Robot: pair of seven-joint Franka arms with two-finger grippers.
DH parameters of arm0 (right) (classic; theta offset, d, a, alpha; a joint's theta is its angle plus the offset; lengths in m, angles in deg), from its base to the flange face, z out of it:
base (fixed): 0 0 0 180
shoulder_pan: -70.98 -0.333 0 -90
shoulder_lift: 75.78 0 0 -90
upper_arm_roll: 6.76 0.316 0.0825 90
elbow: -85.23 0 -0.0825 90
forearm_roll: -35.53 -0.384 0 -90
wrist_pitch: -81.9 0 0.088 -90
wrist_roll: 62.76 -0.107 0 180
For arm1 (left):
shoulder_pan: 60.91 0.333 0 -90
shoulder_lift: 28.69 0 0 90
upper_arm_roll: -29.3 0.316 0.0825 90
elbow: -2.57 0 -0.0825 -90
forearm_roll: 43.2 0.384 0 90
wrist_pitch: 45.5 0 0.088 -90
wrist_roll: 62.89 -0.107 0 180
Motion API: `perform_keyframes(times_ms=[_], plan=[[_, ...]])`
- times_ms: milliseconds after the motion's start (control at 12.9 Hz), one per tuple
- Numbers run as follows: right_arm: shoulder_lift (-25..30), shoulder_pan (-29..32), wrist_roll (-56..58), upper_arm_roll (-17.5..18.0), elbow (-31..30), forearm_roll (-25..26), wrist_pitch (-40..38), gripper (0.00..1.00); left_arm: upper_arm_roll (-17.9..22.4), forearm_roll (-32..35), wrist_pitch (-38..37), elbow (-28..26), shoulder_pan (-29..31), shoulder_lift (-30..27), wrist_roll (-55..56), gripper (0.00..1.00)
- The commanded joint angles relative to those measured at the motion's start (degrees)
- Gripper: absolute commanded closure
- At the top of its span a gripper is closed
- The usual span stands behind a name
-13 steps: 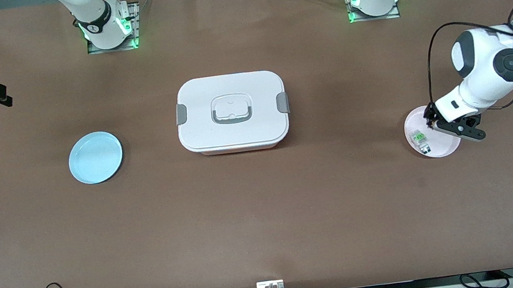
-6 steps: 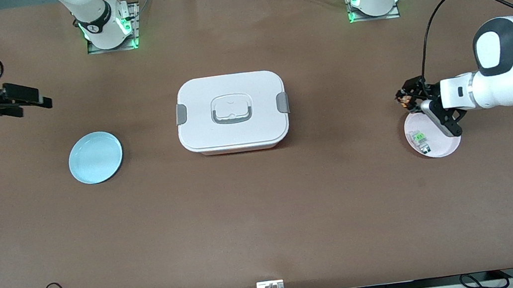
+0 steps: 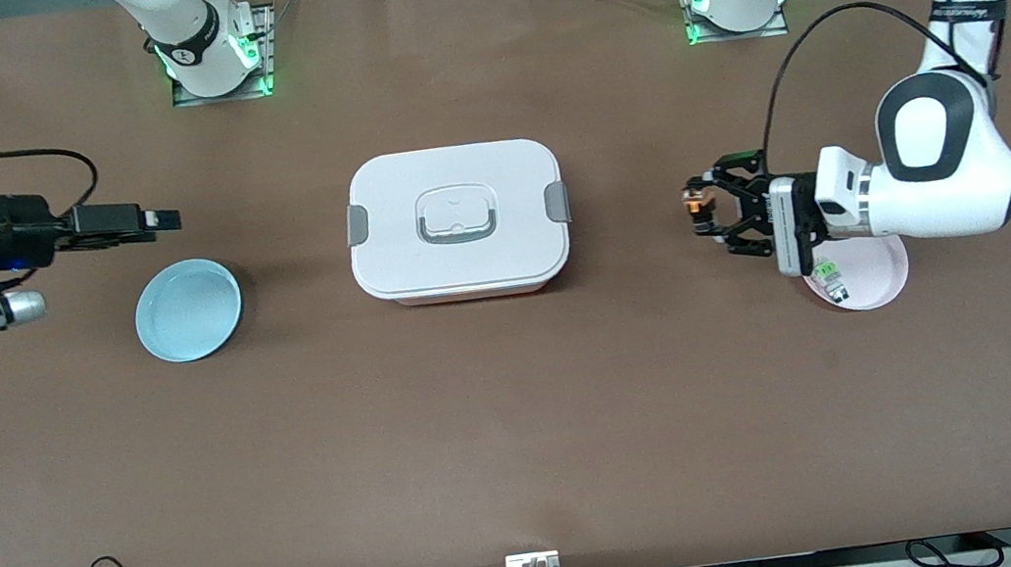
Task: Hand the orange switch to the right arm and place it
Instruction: 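Lift the switch with the left gripper while the right gripper approaches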
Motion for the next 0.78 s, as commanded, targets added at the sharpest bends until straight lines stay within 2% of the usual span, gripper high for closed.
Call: perform_keyframes(times_ms=[0,155,233,389,544,700], plan=[[-0.9,0.1,0.3,0.6,-3.0,-8.7,1.8,0.0,-3.5,-9.9,-0.9,4.1,-0.1,1.7,-2.5,1.0],[-1.5,-0.5,0.1,2.1,-5.4,-14.5,2.7,0.0,-6.3,-18.0,0.4,6.7,-1.4,2.3,-2.5,1.0],[-1.6,-0.5,0.0,2.8,-6.2,-16.5,3.2,0.0,-6.6,-20.5,3.6,7.1,-3.2,2.3,-3.0,1.0],[-1.7,-1.9,-2.0,3.9,-7.3,-20.3,4.4,0.0,-6.6,-27.4,12.7,7.7,-7.9,2.3,-11.0,1.0],[-1.6,-2.7,-6.5,5.6,-7.4,-23.8,6.0,0.0,-6.6,-37.3,16.8,8.2,-11.7,4.0,-19.9,1.0],[-1.8,-3.0,-10.8,7.1,-7.5,-26.7,7.5,0.0,-6.6,-41.8,20.0,8.8,-14.8,4.9,-22.3,1.0]])
